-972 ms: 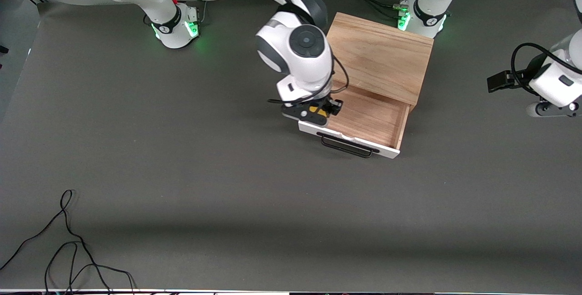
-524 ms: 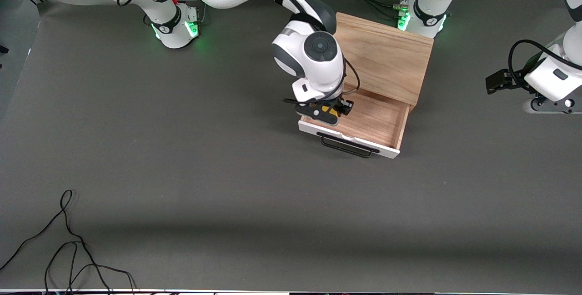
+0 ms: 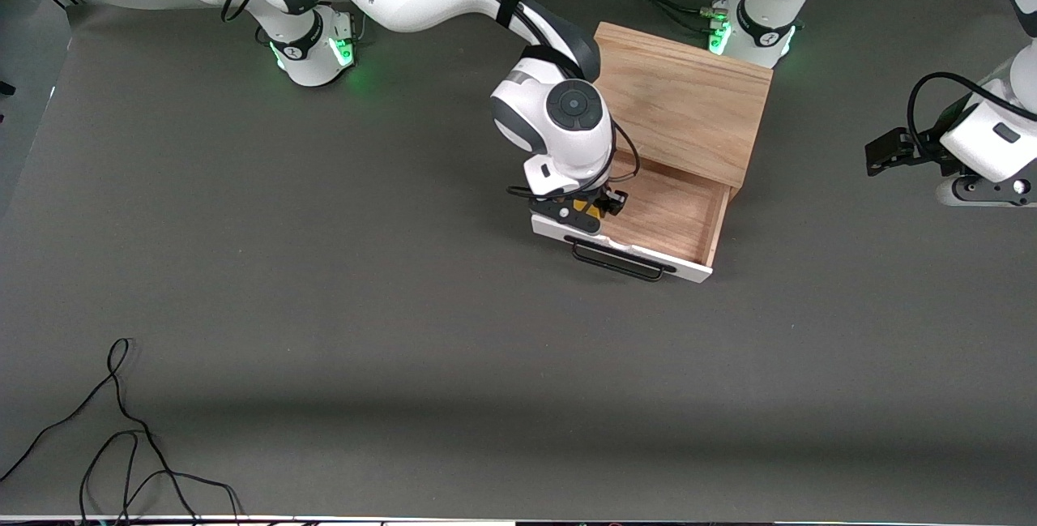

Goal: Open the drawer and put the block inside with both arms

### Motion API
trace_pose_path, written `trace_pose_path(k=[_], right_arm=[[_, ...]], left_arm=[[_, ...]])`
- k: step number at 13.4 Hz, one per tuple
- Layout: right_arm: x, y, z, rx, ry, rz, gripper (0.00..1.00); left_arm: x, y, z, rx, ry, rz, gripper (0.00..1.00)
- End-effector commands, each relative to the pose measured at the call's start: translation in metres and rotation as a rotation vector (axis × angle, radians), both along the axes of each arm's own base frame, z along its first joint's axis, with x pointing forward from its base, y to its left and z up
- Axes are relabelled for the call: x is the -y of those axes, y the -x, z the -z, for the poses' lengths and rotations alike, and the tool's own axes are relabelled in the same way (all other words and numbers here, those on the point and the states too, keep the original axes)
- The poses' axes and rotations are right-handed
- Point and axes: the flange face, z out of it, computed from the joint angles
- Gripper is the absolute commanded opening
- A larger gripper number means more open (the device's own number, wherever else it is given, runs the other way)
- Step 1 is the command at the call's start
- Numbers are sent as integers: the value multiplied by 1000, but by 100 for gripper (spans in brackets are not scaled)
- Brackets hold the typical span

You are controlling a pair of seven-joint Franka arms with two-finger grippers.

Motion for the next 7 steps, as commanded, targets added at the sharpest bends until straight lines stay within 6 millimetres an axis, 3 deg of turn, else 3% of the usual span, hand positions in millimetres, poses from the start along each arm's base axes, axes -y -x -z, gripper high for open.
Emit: trace_pose_path(k=[1,3,5,7], right_arm=[[-5,-2,-5,9,-15,23,54],[-5,-3,-11,11,-21,23,56],[-5,-2,-18,12,-23,22,81],[-4,-3,-25,17,-29,22,82]], left_arm=[[-3,-1,-13,30,17,18,100],[6,-6,-16,36,26,38,100],[9,-8,-17,40,30,42,100],[9,-9,-20,51,32,42,100]])
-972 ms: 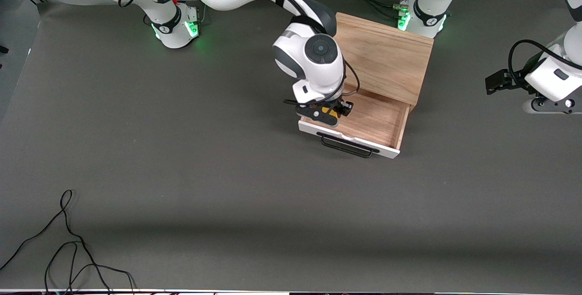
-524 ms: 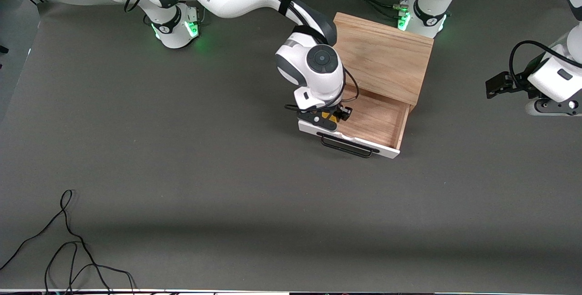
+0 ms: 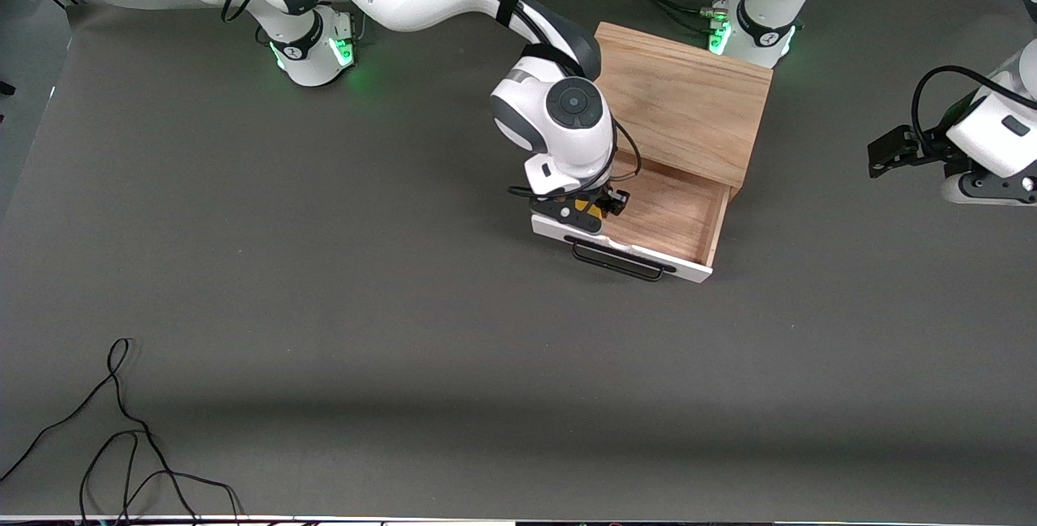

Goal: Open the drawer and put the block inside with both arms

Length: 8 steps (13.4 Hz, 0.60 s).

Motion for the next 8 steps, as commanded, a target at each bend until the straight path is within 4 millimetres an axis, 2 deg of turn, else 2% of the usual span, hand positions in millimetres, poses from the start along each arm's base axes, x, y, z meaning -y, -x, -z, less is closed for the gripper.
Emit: trace_pose_path(k=[1,6,8], right_arm=[[-2,-1,-14,4,-13,22,82],[-1,-2,-16,7,-13,21,82],[6,-5,-39,9,-5,25,82]], left_arm=[[4,-6,-6,20,13,22,100],[7,-6,-6,22,14,25,100],[6,-6,-6,22,15,23,100]])
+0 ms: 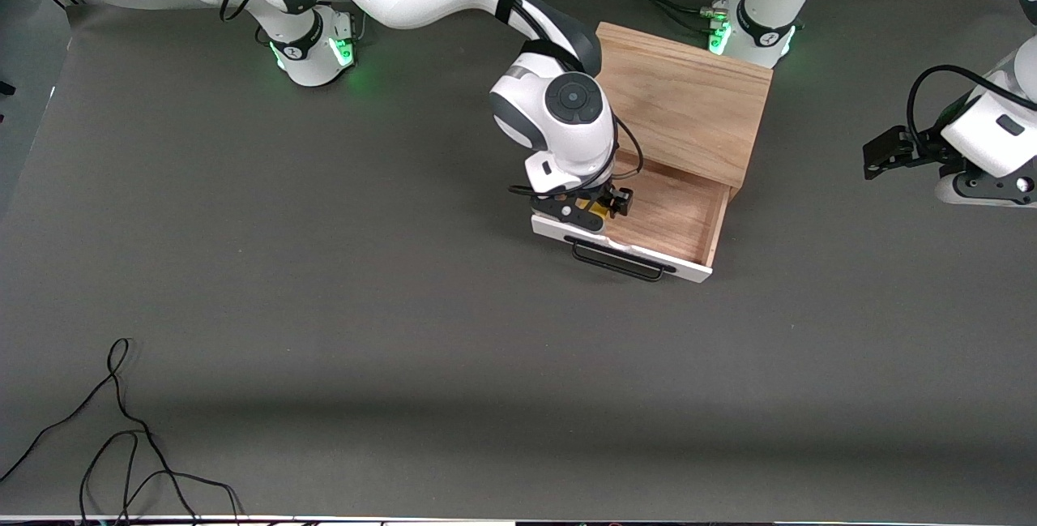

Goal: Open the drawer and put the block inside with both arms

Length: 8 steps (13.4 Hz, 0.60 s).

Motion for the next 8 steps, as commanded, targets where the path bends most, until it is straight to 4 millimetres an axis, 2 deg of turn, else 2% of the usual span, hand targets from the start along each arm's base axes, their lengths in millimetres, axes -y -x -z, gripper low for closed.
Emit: trace_pose_path(k=[1,3,5,8], right_arm=[[15,-5,-49,-7,22,21,83],[36,-7,-102,42,71,0,86],[80,-22,-156,37,108,-22,98],[158,-45,-227,34,147,-118,99]], left_arm=[[1,-4,-5,14,9,11,100],[3,-4,-5,14,10,5,100],[4,-4,-5,14,10,6,100],[3,-3,-6,14,11,2,100]])
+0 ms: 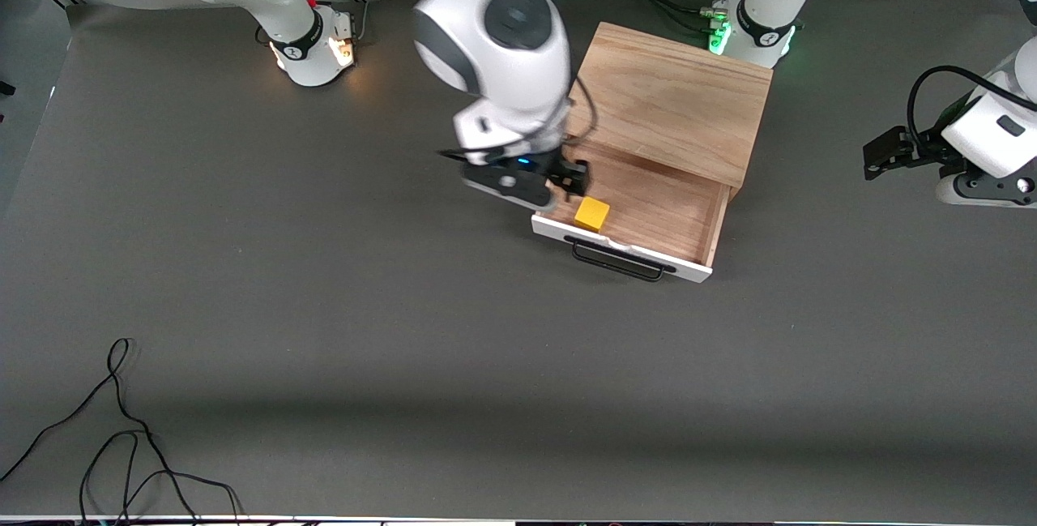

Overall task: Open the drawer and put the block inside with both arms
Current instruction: 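Open the right gripper and lift it away from the cube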

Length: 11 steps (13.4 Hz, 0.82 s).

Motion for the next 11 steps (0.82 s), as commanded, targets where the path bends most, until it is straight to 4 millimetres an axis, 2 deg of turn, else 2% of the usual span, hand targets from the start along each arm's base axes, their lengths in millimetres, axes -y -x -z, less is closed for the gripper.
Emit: trace_pose_path(k=[1,2,5,7,11], right_arm=[[75,-18,-52,-12,45,-90,99],[105,-25,-67,-29,64,-106,99],[202,-43,-94,-83,98,-214,99],[261,-53,-101,-96,91,-288,99],[367,-81,-90,-144,106,-390,99]], left_arm=[[1,-1,-7,12,8,0,100],[1,0,-8,12,8,-2,100],[0,3,-11,7,9,-4,100],[1,4,-12,1,31,-8,100],[0,6,-13,-5,32,-11,100]])
